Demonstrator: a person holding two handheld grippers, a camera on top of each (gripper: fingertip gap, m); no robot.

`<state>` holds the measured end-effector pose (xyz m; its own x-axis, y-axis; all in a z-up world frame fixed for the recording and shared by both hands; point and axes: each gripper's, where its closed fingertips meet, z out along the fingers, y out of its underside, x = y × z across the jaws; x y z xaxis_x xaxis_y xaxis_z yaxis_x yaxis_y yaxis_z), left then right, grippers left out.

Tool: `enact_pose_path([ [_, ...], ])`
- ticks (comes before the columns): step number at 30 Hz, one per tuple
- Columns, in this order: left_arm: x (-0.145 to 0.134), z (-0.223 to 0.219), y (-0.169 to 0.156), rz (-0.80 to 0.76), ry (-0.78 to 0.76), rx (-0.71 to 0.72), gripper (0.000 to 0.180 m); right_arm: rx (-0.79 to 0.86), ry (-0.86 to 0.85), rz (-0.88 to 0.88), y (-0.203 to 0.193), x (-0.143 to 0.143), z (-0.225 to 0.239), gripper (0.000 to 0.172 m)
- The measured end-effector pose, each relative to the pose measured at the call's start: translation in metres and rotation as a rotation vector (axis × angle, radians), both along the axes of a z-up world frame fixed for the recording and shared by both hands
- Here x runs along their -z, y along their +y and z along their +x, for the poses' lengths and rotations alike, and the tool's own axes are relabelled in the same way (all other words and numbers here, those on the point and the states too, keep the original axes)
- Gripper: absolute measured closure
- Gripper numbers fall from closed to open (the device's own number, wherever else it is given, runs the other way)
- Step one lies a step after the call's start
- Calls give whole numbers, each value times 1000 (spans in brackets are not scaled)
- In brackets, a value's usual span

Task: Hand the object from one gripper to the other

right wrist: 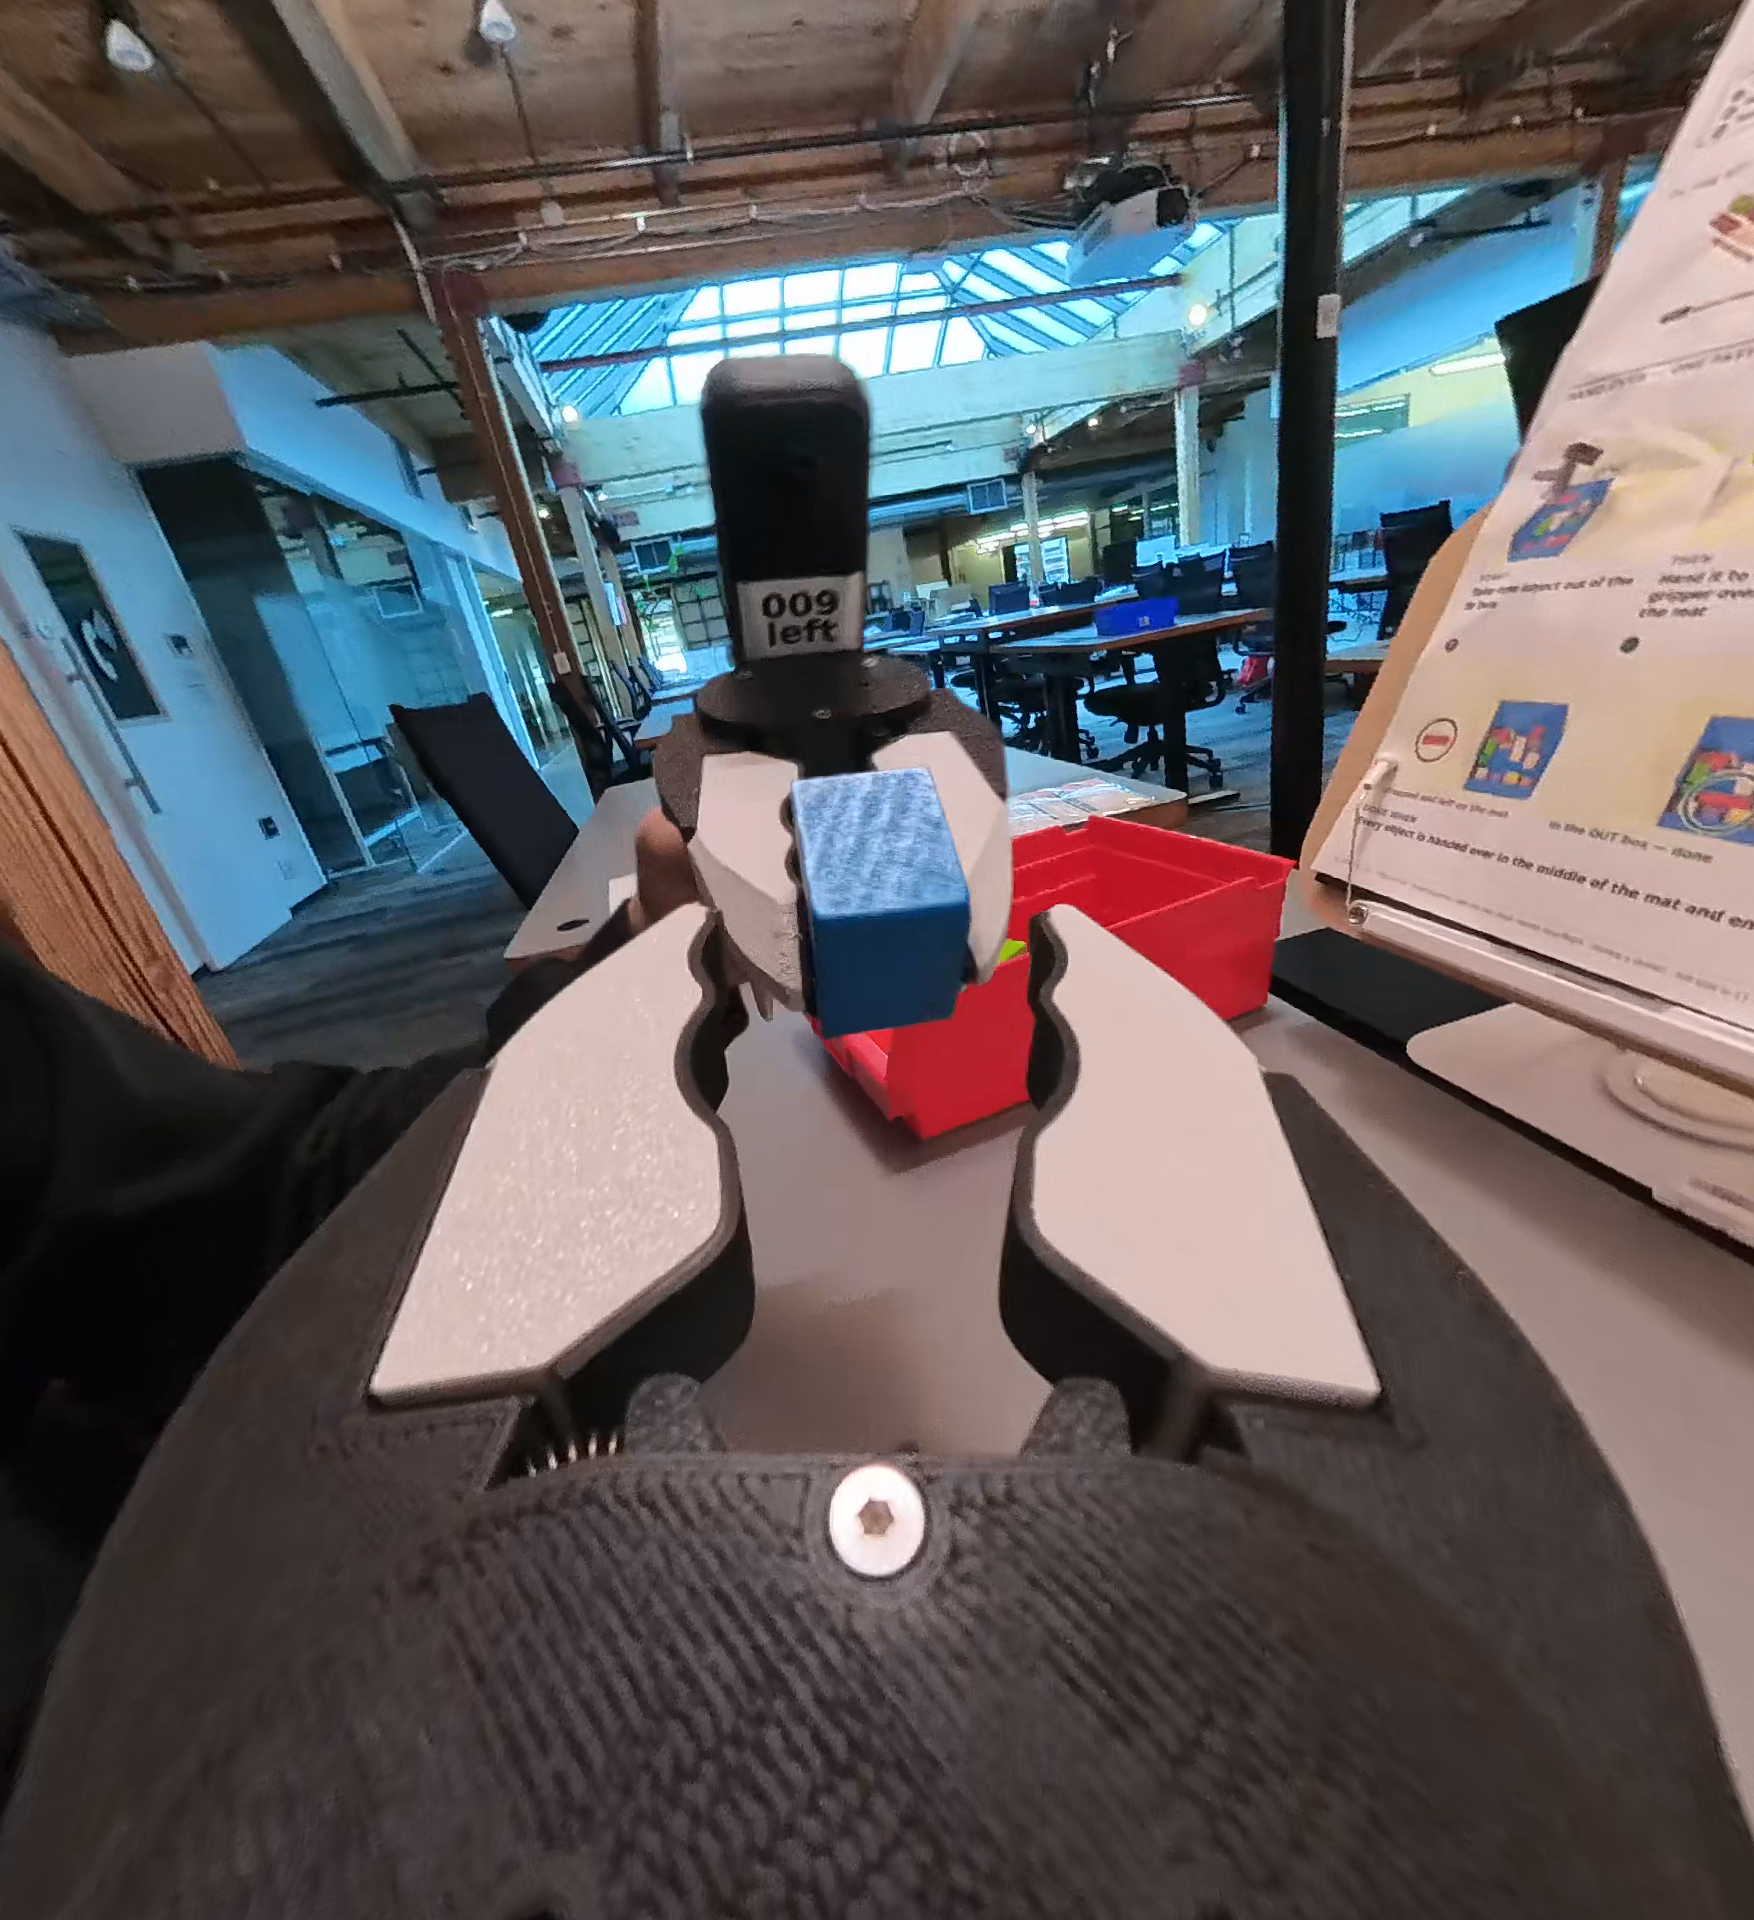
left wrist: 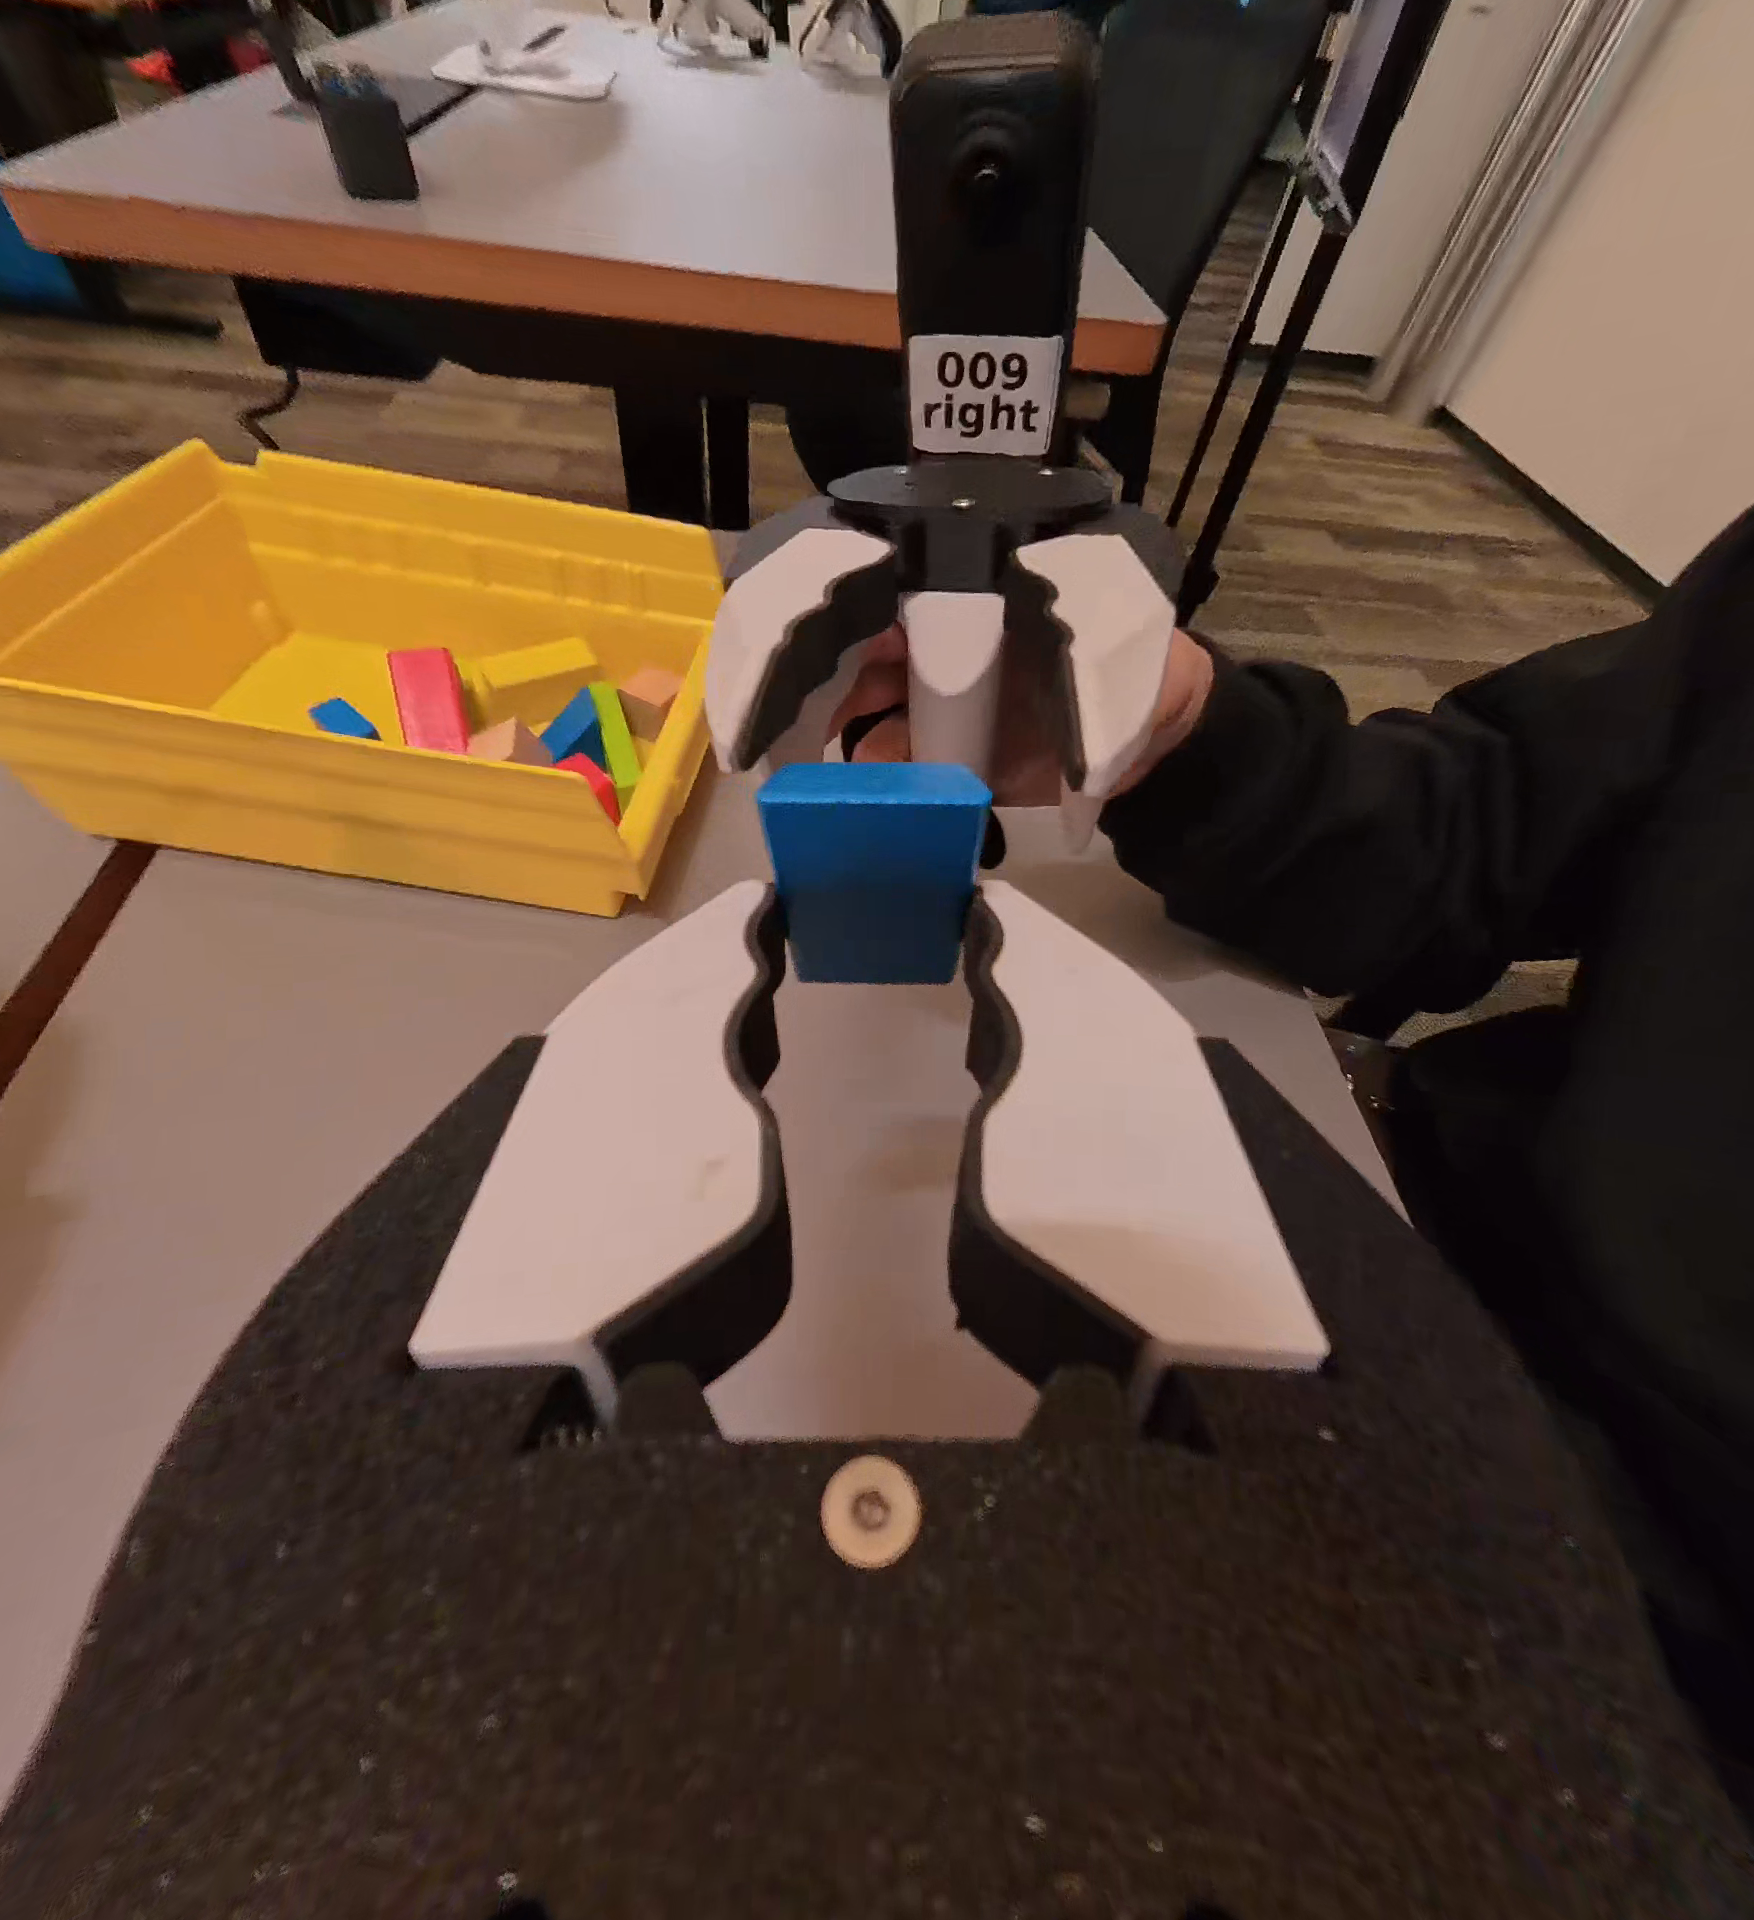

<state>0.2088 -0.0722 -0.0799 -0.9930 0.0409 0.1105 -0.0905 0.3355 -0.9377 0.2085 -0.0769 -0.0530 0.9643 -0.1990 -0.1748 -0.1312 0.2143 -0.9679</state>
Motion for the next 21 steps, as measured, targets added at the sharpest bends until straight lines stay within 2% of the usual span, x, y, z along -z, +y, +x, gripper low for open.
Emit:
enact_pose_path([
  [7, 2, -10, -6, 24, -59, 34, 148, -13, -60, 15, 6, -1, -3, 123],
  [12, 2, -14, -6, 20, -66, 46, 148, -42, -100, 2, 12, 2, -8, 138],
  [16, 4, -12, -5, 24, -75, 39, 148, -21, -127, -34, 13, 4, -8, 138],
  [19, 4, -1, -6, 23, -73, -31, 147, 82, -128, -83, 4, 6, 4, 138],
  [21, 2, 3, -2, 5, -55, -56, 147, 222, -134, -101, -22, 3, 21, 138],
])
